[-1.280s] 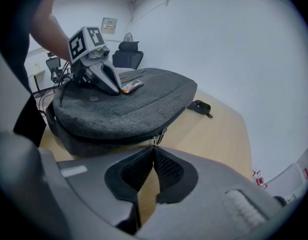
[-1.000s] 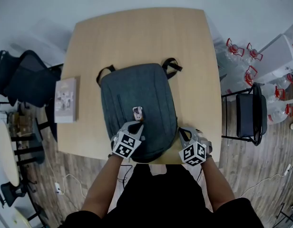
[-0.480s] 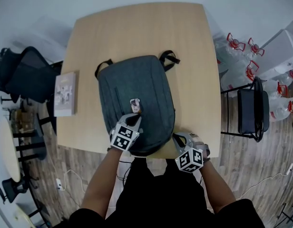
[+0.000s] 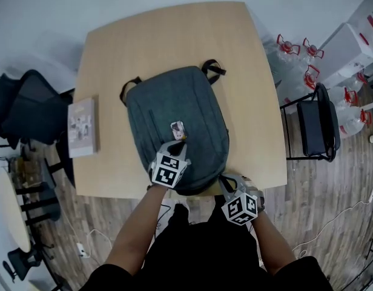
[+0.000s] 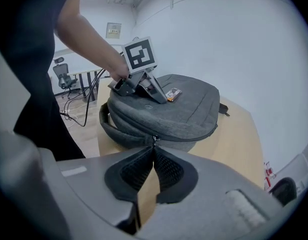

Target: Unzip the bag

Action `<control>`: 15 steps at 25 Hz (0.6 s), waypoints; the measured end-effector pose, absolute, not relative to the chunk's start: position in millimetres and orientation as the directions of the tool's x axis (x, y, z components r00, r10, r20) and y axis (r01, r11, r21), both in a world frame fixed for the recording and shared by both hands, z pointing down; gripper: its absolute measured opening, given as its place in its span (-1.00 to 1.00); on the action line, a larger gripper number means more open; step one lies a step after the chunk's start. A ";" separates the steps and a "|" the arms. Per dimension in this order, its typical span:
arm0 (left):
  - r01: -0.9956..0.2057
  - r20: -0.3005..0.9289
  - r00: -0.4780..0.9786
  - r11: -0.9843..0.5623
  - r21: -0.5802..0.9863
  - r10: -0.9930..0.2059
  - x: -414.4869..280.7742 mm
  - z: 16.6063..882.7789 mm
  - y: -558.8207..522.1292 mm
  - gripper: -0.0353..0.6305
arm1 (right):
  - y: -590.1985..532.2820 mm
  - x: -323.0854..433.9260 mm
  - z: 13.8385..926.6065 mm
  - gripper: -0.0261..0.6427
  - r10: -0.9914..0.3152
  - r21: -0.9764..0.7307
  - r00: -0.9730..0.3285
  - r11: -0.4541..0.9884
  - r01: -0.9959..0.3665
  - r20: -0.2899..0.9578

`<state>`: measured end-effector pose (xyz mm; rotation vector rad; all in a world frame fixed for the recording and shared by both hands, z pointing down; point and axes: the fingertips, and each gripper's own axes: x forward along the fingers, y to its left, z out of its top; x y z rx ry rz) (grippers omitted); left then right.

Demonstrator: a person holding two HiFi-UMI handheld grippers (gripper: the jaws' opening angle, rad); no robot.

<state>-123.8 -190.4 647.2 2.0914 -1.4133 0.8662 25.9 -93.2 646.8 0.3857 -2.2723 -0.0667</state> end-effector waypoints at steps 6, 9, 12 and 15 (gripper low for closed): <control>-0.927 0.709 0.296 -0.371 0.052 -0.640 -121.4 646.6 -191.8 -0.81 | -70.8 14.1 643.5 -0.89 -0.350 0.165 -0.582 0.923 -0.347 0.734; -0.926 0.706 0.303 -0.374 0.057 -0.640 -122.1 646.3 -192.1 -0.81 | -66.2 9.7 641.8 -0.89 -0.375 0.167 -0.558 0.907 -0.387 0.740; -0.925 0.701 0.298 -0.378 0.044 -0.648 -122.6 645.1 -194.4 -0.82 | -62.1 5.1 639.1 -0.89 -0.390 0.175 -0.543 0.897 -0.405 0.744; -0.923 0.696 0.308 -0.381 0.053 -0.649 -120.6 645.1 -194.2 -0.83 | -53.4 -2.0 637.1 -0.89 -0.404 0.176 -0.527 0.886 -0.429 0.748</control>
